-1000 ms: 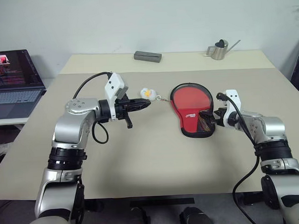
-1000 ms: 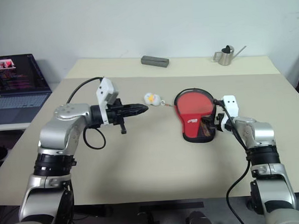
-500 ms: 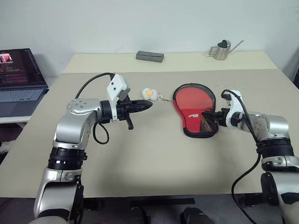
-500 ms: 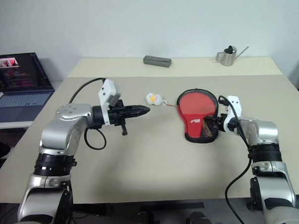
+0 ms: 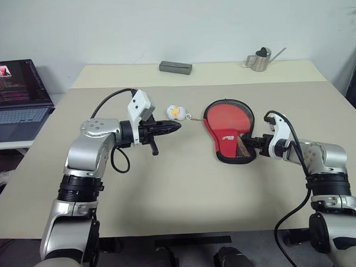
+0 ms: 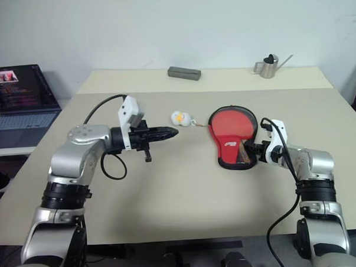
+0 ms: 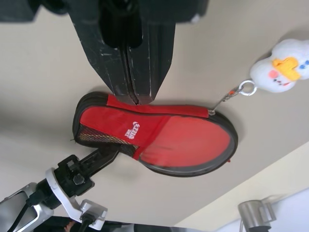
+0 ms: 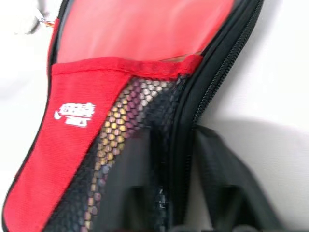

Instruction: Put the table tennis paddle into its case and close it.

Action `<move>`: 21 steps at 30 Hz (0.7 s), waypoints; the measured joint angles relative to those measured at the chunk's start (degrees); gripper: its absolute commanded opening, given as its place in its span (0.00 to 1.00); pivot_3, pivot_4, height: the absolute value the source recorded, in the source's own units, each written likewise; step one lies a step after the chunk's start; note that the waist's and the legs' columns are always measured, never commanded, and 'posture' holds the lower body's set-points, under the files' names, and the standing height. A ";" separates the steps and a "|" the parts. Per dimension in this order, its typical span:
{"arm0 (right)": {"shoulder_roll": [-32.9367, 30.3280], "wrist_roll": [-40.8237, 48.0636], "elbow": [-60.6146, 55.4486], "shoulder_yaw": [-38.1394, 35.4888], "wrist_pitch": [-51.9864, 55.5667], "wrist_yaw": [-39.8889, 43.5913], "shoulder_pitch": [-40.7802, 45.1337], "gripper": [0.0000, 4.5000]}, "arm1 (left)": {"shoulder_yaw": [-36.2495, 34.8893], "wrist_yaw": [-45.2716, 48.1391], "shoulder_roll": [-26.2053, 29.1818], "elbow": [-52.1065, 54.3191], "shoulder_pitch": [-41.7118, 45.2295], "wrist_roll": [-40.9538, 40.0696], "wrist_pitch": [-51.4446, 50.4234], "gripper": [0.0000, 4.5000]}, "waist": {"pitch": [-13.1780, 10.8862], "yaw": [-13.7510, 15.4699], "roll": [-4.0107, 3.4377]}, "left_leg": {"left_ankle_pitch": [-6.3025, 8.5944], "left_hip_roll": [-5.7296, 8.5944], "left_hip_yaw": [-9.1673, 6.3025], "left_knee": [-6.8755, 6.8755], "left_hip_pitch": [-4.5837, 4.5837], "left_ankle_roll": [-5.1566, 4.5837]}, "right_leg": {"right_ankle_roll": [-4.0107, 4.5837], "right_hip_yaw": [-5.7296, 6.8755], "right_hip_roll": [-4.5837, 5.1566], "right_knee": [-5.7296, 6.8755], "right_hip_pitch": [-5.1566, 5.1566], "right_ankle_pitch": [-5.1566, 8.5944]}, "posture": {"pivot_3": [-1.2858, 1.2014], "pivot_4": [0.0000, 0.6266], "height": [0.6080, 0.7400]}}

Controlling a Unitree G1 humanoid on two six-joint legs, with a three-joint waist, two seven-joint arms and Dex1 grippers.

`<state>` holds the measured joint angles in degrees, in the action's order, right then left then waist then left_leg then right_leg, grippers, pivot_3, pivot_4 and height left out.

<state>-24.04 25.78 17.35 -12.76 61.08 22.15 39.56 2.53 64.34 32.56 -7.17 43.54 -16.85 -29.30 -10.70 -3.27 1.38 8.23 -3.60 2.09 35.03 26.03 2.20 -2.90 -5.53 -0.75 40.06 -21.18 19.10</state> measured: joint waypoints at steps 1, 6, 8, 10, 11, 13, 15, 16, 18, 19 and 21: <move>0.20 0.00 0.01 0.02 -0.10 -0.17 0.09 0.05 | 0.08 -0.01 -0.01 0.00 0.00 0.00 0.02 0.00 | 0.00 -0.02 0.00 | 0.00 0.00 0.00 0.00 -0.01 0.00 | 0.00 0.00 0.00 0.00 0.00 0.00 | 0.52 0.24 1.00; 0.76 -0.27 0.34 0.45 -0.80 -1.03 0.49 0.00 | 0.61 0.00 -0.07 0.01 -0.01 0.00 0.05 0.00 | 0.00 -0.08 0.01 | 0.00 -0.01 0.01 0.00 -0.06 0.00 | 0.01 -0.04 -0.01 0.01 0.01 -0.01 | 0.52 0.24 1.00; 0.76 -0.35 0.42 0.53 -0.77 -1.10 0.59 0.00 | 0.61 0.00 -0.06 0.01 -0.03 0.00 0.06 0.00 | 0.01 -0.09 0.01 | 0.00 -0.01 0.02 0.01 -0.06 0.00 | 0.01 -0.04 -0.02 0.01 0.01 -0.01 | 0.52 0.24 1.00; 0.76 -0.37 0.47 0.54 -0.64 -1.22 0.77 0.00 | 0.61 0.02 -0.06 0.01 -0.05 0.00 0.05 0.00 | 0.01 -0.09 0.01 | -0.01 -0.01 0.03 0.00 -0.06 -0.01 | 0.01 -0.05 -0.02 0.01 0.01 -0.01 | 0.52 0.24 1.00; 0.75 -0.40 0.47 0.53 -0.51 -1.32 0.89 0.00 | 0.61 0.03 -0.06 0.01 -0.07 0.00 0.05 0.00 | 0.01 -0.10 0.01 | -0.01 -0.01 0.03 0.00 -0.07 -0.01 | 0.01 -0.05 -0.02 0.01 0.01 -0.01 | 0.52 0.24 1.00; 0.76 -0.38 0.46 0.52 0.11 -1.69 1.11 0.00 | 0.61 0.05 -0.04 0.01 -0.09 0.00 0.05 0.00 | 0.00 -0.10 0.01 | -0.01 -0.01 0.03 0.00 -0.07 -0.01 | 0.01 -0.05 -0.02 0.01 0.01 -0.01 | 0.52 0.24 1.00; 0.90 -0.18 -0.44 0.39 1.52 -2.49 1.23 0.00 | 0.61 0.20 0.13 0.13 -0.26 -0.01 0.05 0.00 | 0.01 -0.10 0.01 | -0.01 -0.01 0.02 0.00 -0.07 -0.01 | 0.01 -0.05 -0.02 0.01 0.01 -0.01 | 0.52 0.24 1.00; 1.04 -0.02 -1.29 0.32 2.47 -2.94 1.20 0.00 | 0.63 0.33 0.37 0.21 -0.48 -0.03 0.03 0.00 | 0.01 -0.10 0.01 | -0.01 -0.02 0.02 0.00 -0.07 -0.01 | 0.02 -0.05 -0.02 0.01 0.00 -0.01 | 0.52 0.24 1.00; 1.35 0.24 -4.39 0.33 5.36 -3.74 0.57 0.00 | 0.82 1.05 1.34 0.69 -1.29 -0.17 -0.25 0.00 | 0.01 -0.09 0.01 | 0.00 -0.02 -0.01 -0.09 -0.06 -0.01 | 0.02 -0.05 -0.02 -0.01 -0.02 -0.01 | 0.52 0.24 1.00; 1.55 0.37 -5.96 0.32 6.64 -3.94 0.04 0.00 | 0.91 1.55 1.80 1.08 -1.74 -0.42 -0.31 0.00 | 0.00 -0.05 0.01 | 0.00 -0.02 -0.02 -0.13 -0.06 0.00 | 0.03 -0.04 -0.02 -0.02 -0.02 0.00 | 0.52 0.24 1.00; 2.06 0.88 -9.40 0.11 9.44 -4.69 -0.92 0.00 | 1.03 2.75 3.02 2.08 -3.17 -1.00 -0.55 0.00 | 0.01 -0.06 0.01 | 0.00 -0.04 -0.06 -0.21 -0.05 0.00 | 0.06 -0.05 -0.02 -0.05 -0.07 0.02 | 0.52 0.24 1.00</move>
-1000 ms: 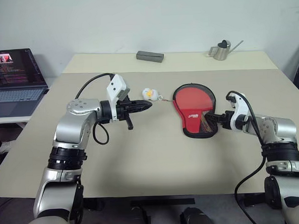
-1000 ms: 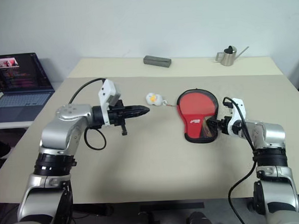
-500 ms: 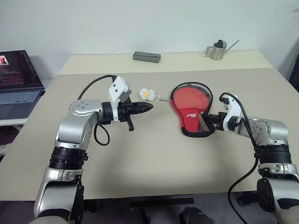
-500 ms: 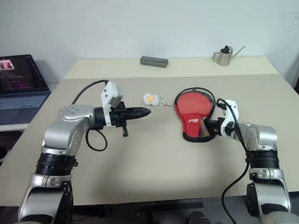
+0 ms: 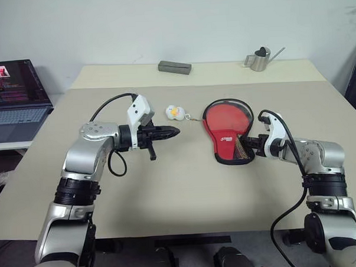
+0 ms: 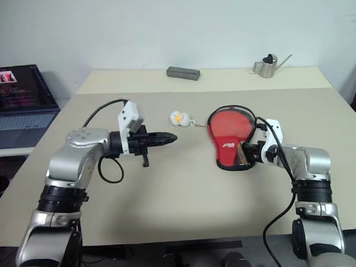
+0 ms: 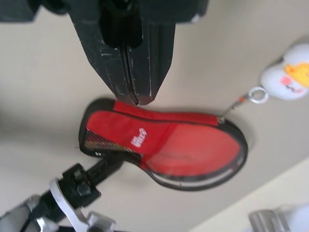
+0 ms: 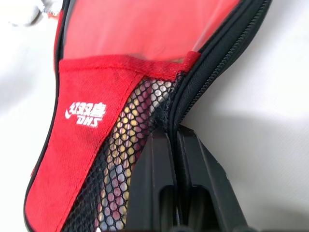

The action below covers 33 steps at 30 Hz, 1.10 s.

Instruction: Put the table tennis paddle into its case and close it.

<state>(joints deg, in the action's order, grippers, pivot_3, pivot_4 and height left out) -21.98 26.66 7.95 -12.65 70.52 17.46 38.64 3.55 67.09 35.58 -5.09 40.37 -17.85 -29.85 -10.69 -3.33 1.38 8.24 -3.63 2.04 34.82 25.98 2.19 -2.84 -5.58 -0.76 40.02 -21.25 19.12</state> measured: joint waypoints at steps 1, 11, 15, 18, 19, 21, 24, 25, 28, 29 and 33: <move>0.34 0.21 -1.65 -0.28 1.51 -0.30 -0.43 0.00 | 0.06 0.76 0.56 0.66 -0.77 -0.31 -0.20 0.00 | 0.00 -0.01 0.00 | 0.00 -0.01 -0.02 -0.04 0.01 0.00 | 0.01 0.00 0.00 -0.01 -0.02 0.01 | 0.52 0.24 1.00; 4.54 1.75 -13.66 -3.06 12.80 -2.57 -4.27 0.00 | 0.66 8.62 6.68 7.38 -6.00 -5.81 -3.28 0.00 | 0.00 -0.04 0.00 | 0.00 -0.01 -0.01 -0.06 0.01 0.00 | 0.07 0.01 0.02 -0.01 -0.04 0.04 | 0.52 0.24 1.00; 4.62 1.89 -15.80 -3.89 15.26 -2.52 -4.75 0.00 | 0.89 9.01 6.77 9.30 -6.62 -7.13 -4.45 0.00 | 0.00 -0.02 0.00 | 0.00 -0.02 -0.02 -0.08 0.01 0.00 | 0.07 0.02 0.01 -0.02 -0.05 0.05 | 0.52 0.24 1.00; 4.64 2.66 -18.53 -4.23 17.41 -2.26 -6.11 0.00 | 1.16 9.92 7.21 10.73 -7.64 -8.24 -4.94 0.00 | 0.00 -0.01 0.00 | 0.00 -0.02 -0.02 -0.12 0.02 0.00 | 0.11 0.02 0.01 -0.04 -0.06 0.07 | 0.52 0.24 1.00; 4.59 3.13 -19.73 -4.29 18.35 -2.11 -6.72 0.00 | 1.37 10.37 7.68 11.45 -8.30 -8.67 -5.03 0.00 | 0.00 -0.01 0.00 | 0.01 -0.03 -0.03 -0.14 0.02 0.00 | 0.12 0.02 0.01 -0.05 -0.07 0.08 | 0.52 0.24 1.00; 4.46 4.08 -21.79 -4.34 19.51 -1.85 -8.07 0.00 | 1.87 11.71 8.85 12.09 -9.20 -9.08 -5.04 0.00 | 0.00 -0.02 0.00 | 0.01 -0.03 -0.05 -0.16 0.02 0.00 | 0.16 0.04 0.01 -0.04 -0.07 0.10 | 0.52 0.24 1.00; 4.06 6.06 -24.04 -4.27 20.06 -1.76 -9.97 0.00 | 2.55 13.82 10.91 12.89 -10.08 -9.12 -4.54 0.00 | 0.00 -0.03 0.00 | 0.01 -0.03 -0.04 -0.16 0.01 0.00 | 0.16 0.05 0.00 -0.04 -0.07 0.11 | 0.52 0.24 1.00; 3.92 6.74 -24.81 -4.29 20.08 -1.74 -10.83 0.00 | 2.98 14.64 11.73 13.27 -10.56 -9.11 -4.33 0.00 | 0.00 -0.03 0.00 | 0.01 -0.03 -0.04 -0.16 0.01 0.00 | 0.17 0.05 0.00 -0.04 -0.06 0.11 | 0.52 0.24 1.00; 2.92 9.46 -27.01 -4.15 20.11 -2.05 -13.07 0.00 | 3.58 15.91 12.15 13.72 -11.00 -9.12 -3.44 0.00 | 0.02 0.00 0.03 | 0.01 -0.02 -0.05 -0.16 0.02 0.00 | 0.17 0.06 0.02 -0.05 -0.05 0.11 | 0.52 0.24 1.00; 2.73 10.44 -27.64 -4.13 20.11 -2.45 -13.67 0.00 | 3.61 16.11 12.22 13.75 -11.01 -9.12 -3.39 0.00 | 0.02 -0.01 0.03 | 0.01 -0.02 -0.05 -0.16 0.02 0.00 | 0.17 0.05 0.02 -0.05 -0.06 0.12 | 0.52 0.24 1.00; 1.20 15.28 -30.64 -4.03 20.02 -3.57 -17.29 0.00 | 4.17 16.99 12.38 14.22 -11.09 -9.14 -3.25 0.00 | 0.03 0.00 0.05 | 0.01 -0.03 -0.07 -0.17 0.02 0.00 | 0.19 0.06 0.01 -0.06 -0.05 0.13 | 0.52 0.24 1.00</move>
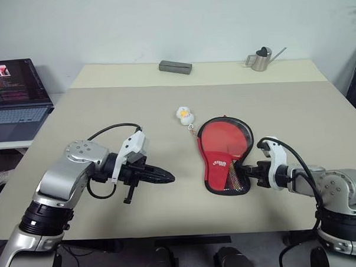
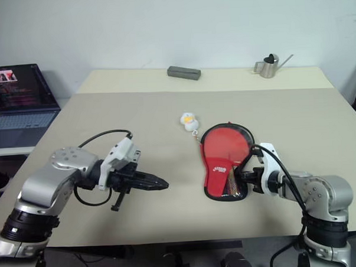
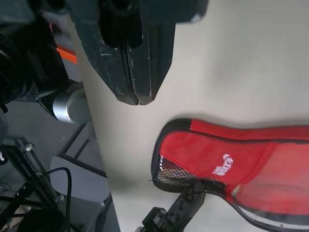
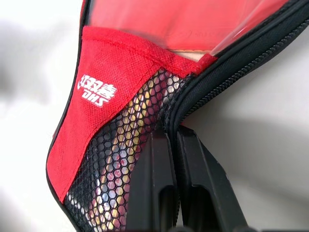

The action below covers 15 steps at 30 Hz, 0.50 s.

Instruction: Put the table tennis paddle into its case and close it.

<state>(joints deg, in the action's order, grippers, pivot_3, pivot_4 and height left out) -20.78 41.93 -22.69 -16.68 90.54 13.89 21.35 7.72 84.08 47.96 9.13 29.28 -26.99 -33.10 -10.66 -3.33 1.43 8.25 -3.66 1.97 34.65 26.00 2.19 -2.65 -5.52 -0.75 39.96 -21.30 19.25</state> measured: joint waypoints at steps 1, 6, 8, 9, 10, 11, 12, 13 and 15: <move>-0.38 0.98 -0.43 -0.03 -0.02 -0.34 -0.59 0.00 | 0.08 0.24 0.02 0.09 -0.04 0.00 0.05 0.00 | 0.00 0.00 0.00 | 0.00 0.00 0.00 0.00 0.00 0.00 | 0.01 0.01 0.00 0.00 0.01 0.01 | 0.52 0.24 1.00; -3.31 7.88 -3.19 -0.14 -0.18 -2.56 -4.50 0.00 | 0.39 0.73 0.12 0.24 -0.30 -0.03 0.65 0.00 | 0.02 0.00 0.03 | 0.00 0.00 -0.03 -0.02 0.00 0.00 | 0.03 0.03 0.00 -0.01 0.01 0.03 | 0.52 0.24 1.00; -4.21 10.06 -3.79 -0.29 -0.19 -3.43 -5.58 0.00 | 0.41 1.06 0.14 0.28 -0.37 -0.03 1.00 0.00 | 0.03 0.01 0.06 | 0.00 0.00 -0.04 -0.02 0.00 0.00 | 0.03 0.04 0.00 -0.02 0.02 0.03 | 0.52 0.24 1.00; -4.78 11.19 -4.06 -0.36 -0.19 -3.98 -6.15 0.00 | 0.41 1.15 0.14 0.31 -0.43 -0.04 1.06 0.00 | 0.04 0.00 0.07 | 0.00 0.00 -0.03 -0.02 0.00 0.00 | 0.03 0.03 0.00 -0.02 0.02 0.03 | 0.52 0.24 1.00; -5.37 12.39 -4.17 -0.54 -0.20 -4.43 -6.72 0.00 | 0.42 1.28 0.14 0.34 -0.46 -0.06 1.09 0.00 | 0.06 0.03 0.10 | 0.00 0.00 -0.04 -0.02 0.00 0.00 | 0.03 0.04 0.00 -0.02 0.03 0.03 | 0.52 0.24 1.00; -5.79 13.39 -4.20 -0.79 -0.20 -4.86 -7.16 0.00 | 0.42 1.41 0.14 0.35 -0.48 -0.11 1.12 0.00 | 0.07 0.08 0.12 | 0.00 0.01 -0.05 -0.02 0.00 0.00 | 0.03 0.05 0.00 -0.03 0.04 0.03 | 0.52 0.24 1.00; -6.27 14.62 -4.29 -1.20 -0.20 -5.43 -7.79 0.00 | 0.42 1.51 0.14 0.36 -0.57 -0.20 1.15 0.00 | 0.09 0.15 0.16 | 0.00 0.01 -0.07 -0.01 0.00 -0.01 | 0.02 0.06 0.01 -0.05 0.06 0.03 | 0.52 0.24 1.00; -7.04 15.86 -4.39 -1.47 -0.20 -5.86 -8.47 0.00 | 0.42 1.57 0.14 0.39 -0.72 -0.27 1.20 0.00 | 0.10 0.21 0.17 | 0.00 0.01 -0.07 -0.01 0.00 -0.01 | 0.02 0.07 0.01 -0.06 0.06 0.03 | 0.52 0.24 1.00; -8.31 18.06 -4.69 -2.06 -0.20 -6.69 -9.55 0.00 | 0.42 1.65 0.14 0.45 -1.20 -0.41 1.31 0.00 | 0.12 0.28 0.20 | 0.00 0.01 -0.06 -0.02 0.00 -0.01 | 0.02 0.07 0.03 -0.08 0.08 0.03 | 0.52 0.24 1.00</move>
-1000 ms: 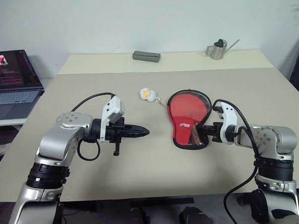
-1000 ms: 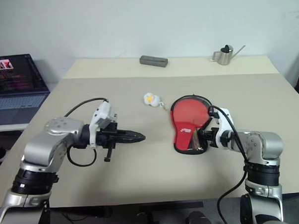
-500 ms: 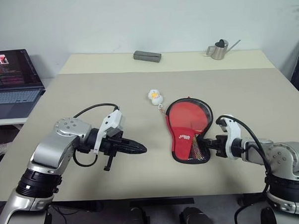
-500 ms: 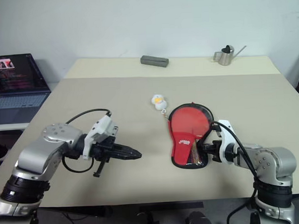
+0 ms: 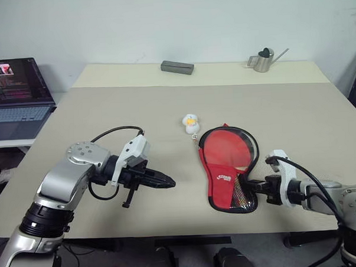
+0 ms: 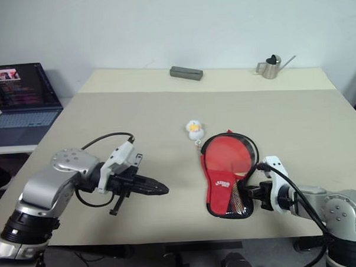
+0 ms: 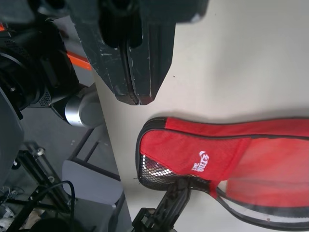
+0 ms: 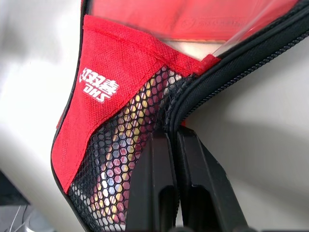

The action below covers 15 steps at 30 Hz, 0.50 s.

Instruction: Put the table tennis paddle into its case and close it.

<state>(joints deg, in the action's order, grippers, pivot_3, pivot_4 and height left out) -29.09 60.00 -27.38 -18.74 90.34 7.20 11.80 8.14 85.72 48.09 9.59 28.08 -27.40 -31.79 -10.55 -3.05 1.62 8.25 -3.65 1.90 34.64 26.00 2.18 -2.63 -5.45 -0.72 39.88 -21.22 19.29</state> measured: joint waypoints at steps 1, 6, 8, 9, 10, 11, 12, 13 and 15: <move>-0.40 1.18 -0.03 -0.35 0.00 -0.57 -0.54 0.00 | 0.02 0.08 0.00 0.03 -0.35 -0.18 0.11 0.00 | 0.02 0.01 0.03 | 0.00 0.00 0.00 0.00 0.00 0.00 | 0.00 0.00 0.00 -0.01 0.00 0.00 | 0.52 0.24 1.00; -2.18 5.90 -0.54 -1.24 -0.01 -3.27 -2.53 0.00 | 0.52 1.32 0.36 1.12 -1.37 -0.98 1.55 0.00 | 0.05 0.11 0.09 | 0.00 0.00 -0.02 0.00 0.00 0.00 | 0.00 0.00 0.02 -0.01 0.02 0.00 | 0.52 0.24 1.00; -2.55 7.57 -0.63 -1.69 -0.01 -4.40 -3.29 0.00 | 0.65 1.52 0.96 1.30 -1.54 -1.06 2.21 0.00 | 0.06 0.16 0.10 | 0.00 0.00 -0.04 0.00 0.00 0.00 | 0.00 0.01 0.01 -0.01 0.02 0.00 | 0.52 0.24 1.00; -2.77 8.35 -0.63 -1.90 -0.01 -4.90 -3.55 0.00 | 0.65 1.55 1.12 1.39 -1.54 -1.09 2.29 0.00 | 0.07 0.20 0.10 | 0.00 0.00 -0.04 0.00 0.00 0.00 | 0.00 0.01 0.02 -0.01 0.02 0.00 | 0.52 0.24 1.00; -3.15 8.98 -0.65 -1.97 -0.01 -5.22 -3.81 0.00 | 0.66 1.56 1.18 1.51 -1.54 -1.16 2.31 0.00 | 0.07 0.23 0.11 | 0.00 0.00 -0.04 0.00 0.00 0.00 | 0.00 0.01 0.02 -0.02 0.02 0.00 | 0.52 0.24 1.00; -3.42 9.51 -0.70 -2.03 -0.01 -5.65 -4.01 0.00 | 0.66 1.57 1.20 1.62 -1.55 -1.29 2.34 0.00 | 0.08 0.25 0.12 | 0.00 0.00 -0.04 0.00 0.00 0.00 | 0.00 0.00 0.03 -0.02 0.03 0.00 | 0.52 0.24 1.00; -3.47 10.03 -0.72 -2.06 -0.01 -6.13 -4.11 0.00 | 0.66 1.57 1.20 1.72 -1.55 -1.42 2.38 0.00 | 0.09 0.25 0.15 | 0.00 0.00 -0.04 0.00 0.00 0.00 | 0.00 0.00 0.03 -0.03 0.03 0.00 | 0.52 0.24 1.00; -3.54 10.63 -0.72 -2.12 -0.01 -6.53 -4.28 0.00 | 0.67 1.57 1.20 1.83 -1.57 -1.48 2.48 0.00 | 0.10 0.25 0.17 | 0.00 0.00 -0.05 0.00 0.00 0.00 | 0.00 0.00 0.03 -0.03 0.03 0.00 | 0.52 0.24 1.00; -3.57 11.52 -0.72 -2.28 -0.01 -7.46 -4.46 0.00 | 0.70 1.59 1.20 1.88 -1.79 -1.49 2.68 0.00 | 0.12 0.26 0.17 | 0.00 0.00 -0.05 0.00 0.00 0.00 | 0.00 0.00 0.03 -0.03 0.03 0.00 | 0.52 0.24 1.00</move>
<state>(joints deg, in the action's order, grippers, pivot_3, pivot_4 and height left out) -32.67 71.51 -28.10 -21.02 90.33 -0.26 7.34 8.85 87.32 49.29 11.47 26.29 -28.89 -29.11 -10.43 -2.79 1.80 8.25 -3.65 1.85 34.64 26.00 2.18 -2.63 -5.45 -0.69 39.84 -21.19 19.29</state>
